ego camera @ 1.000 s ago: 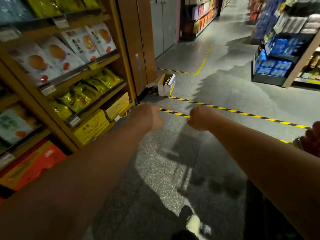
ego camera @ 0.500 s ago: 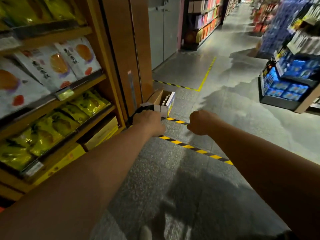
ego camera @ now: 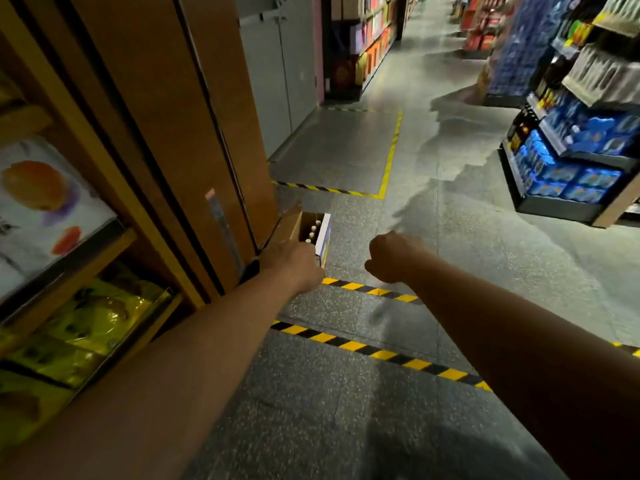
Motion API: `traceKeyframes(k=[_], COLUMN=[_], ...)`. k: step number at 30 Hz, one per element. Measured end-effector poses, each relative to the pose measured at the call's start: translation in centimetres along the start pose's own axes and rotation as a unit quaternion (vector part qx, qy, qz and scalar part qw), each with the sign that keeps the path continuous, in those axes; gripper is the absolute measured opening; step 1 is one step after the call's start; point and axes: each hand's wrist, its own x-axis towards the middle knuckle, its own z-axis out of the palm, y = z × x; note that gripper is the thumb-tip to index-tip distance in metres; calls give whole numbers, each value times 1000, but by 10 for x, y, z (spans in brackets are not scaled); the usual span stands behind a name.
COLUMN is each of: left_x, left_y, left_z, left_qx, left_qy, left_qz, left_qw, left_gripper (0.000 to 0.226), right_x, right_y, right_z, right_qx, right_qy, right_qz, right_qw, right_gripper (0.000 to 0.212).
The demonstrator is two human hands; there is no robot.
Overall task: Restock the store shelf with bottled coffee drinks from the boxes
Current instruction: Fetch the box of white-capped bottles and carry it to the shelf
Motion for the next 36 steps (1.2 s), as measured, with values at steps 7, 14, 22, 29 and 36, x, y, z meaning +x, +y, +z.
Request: traceKeyframes(k=[7, 14, 22, 29, 36], left_x=[191, 359, 515, 629, 712], left_y=[-16, -23, -73, -122, -159], left_z=[-8, -20, 4, 32, 52], left_qx=[-16, -67, -92, -123, -149], left_qy=[-5, -17, -55, -97, -139], left_qz=[-34, -74, -141, -177, -250], left_qw=[999, 995, 984, 972, 947], left_gripper=[36, 39, 43, 45, 43], right_x=[211, 388, 565, 698, 813], right_y=[34, 66, 61, 47, 27], right_z=[-6, -22, 1, 24, 37], right_qx=[-16, -47, -79, -123, -140], right_qy=[6, -27, -68, -132, -185], right_qz=[-43, -82, -128, -147, -204], right_qw=[999, 995, 986, 973, 951], right_gripper=[28, 28, 31, 30, 31])
